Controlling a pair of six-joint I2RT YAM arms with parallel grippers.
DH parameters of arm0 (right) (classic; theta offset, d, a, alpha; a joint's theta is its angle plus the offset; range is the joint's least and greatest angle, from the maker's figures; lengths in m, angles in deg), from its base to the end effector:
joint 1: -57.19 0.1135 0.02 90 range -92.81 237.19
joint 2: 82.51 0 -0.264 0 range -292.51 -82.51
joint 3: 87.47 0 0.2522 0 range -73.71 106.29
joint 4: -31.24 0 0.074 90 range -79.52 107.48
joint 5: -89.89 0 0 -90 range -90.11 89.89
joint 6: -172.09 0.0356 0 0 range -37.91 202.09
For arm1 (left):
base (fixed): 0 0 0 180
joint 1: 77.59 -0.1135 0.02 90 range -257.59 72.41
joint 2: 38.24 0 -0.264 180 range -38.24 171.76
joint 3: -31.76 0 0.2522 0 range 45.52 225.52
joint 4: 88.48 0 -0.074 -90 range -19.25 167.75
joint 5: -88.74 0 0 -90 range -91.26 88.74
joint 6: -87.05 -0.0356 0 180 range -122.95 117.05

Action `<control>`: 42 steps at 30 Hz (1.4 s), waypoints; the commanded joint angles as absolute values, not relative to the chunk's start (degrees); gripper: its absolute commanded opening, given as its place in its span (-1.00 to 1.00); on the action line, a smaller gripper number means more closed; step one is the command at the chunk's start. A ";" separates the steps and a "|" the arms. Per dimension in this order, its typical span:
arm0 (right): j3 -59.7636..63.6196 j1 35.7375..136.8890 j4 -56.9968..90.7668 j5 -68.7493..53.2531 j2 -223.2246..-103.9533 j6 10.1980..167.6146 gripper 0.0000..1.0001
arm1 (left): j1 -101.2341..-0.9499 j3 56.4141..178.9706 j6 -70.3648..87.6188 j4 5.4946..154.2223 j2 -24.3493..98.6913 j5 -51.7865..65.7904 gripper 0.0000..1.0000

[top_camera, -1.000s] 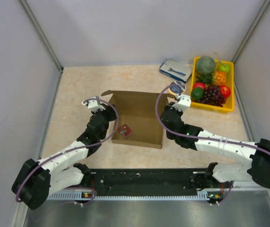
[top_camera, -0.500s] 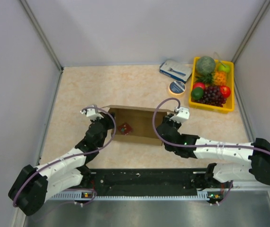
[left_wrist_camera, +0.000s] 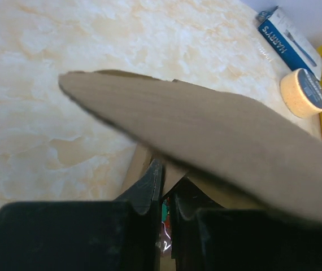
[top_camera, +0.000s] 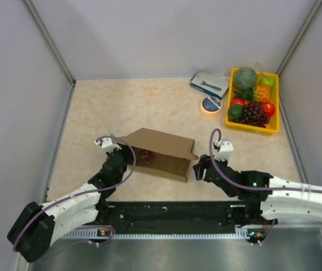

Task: Fold the paper box

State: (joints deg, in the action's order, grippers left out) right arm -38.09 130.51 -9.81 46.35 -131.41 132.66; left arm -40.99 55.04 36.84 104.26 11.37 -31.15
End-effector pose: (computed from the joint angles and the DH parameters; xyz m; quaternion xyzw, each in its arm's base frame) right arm 0.0745 0.1588 0.2505 -0.0030 0.8509 0.1706 0.4969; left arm 0.1526 -0.0912 0.1781 -0.1806 0.7545 -0.2102 0.5949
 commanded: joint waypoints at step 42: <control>-17.28 101.22 54.47 -45.01 -187.44 153.46 0.16 | -38.74 75.65 53.81 32.68 -22.64 -3.43 0.18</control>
State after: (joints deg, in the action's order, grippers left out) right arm -15.67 102.42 45.95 -42.43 -184.42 152.24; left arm -39.44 69.71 48.49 47.62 -14.18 -18.36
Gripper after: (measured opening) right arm 0.580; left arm 0.588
